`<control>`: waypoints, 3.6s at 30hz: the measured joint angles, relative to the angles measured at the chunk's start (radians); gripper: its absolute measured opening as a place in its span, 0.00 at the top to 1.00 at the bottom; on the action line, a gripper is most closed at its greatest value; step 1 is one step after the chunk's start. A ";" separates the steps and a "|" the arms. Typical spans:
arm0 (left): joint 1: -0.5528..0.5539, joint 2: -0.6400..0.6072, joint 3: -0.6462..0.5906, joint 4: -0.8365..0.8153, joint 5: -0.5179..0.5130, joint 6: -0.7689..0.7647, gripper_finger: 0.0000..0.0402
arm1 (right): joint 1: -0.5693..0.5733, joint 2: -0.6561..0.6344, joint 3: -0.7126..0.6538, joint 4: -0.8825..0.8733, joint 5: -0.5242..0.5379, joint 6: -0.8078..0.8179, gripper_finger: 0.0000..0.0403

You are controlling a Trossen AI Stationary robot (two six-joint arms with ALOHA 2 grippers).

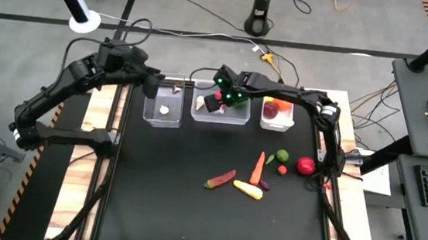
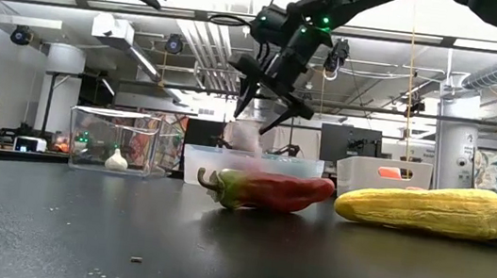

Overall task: Sort produce into baskets
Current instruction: Put the white garlic into the transparent bin, then put the red chili pepper into the transparent bin

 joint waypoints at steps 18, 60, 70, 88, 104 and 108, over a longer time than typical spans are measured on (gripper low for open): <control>-0.398 0.028 0.000 -0.001 -0.087 -0.079 0.68 | 0.074 -0.198 0.002 -0.256 0.002 -0.112 0.15; -0.849 0.892 0.118 0.268 -0.256 -0.250 0.32 | 0.333 -0.908 -0.576 -0.169 0.150 -0.084 0.15; -0.854 0.962 0.072 0.353 -0.152 -0.230 0.32 | 0.333 -0.870 -0.576 -0.120 0.150 -0.036 0.15; -0.871 1.050 0.067 0.374 -0.144 -0.174 0.70 | 0.333 -0.856 -0.576 -0.100 0.158 0.032 0.15; -0.849 0.818 0.063 0.221 -0.197 -0.049 0.70 | 0.464 -0.850 -0.581 -0.085 0.140 -0.210 0.15; -0.817 0.723 0.063 0.177 -0.256 -0.042 0.71 | 0.510 -0.823 -0.580 -0.035 0.162 -0.242 0.15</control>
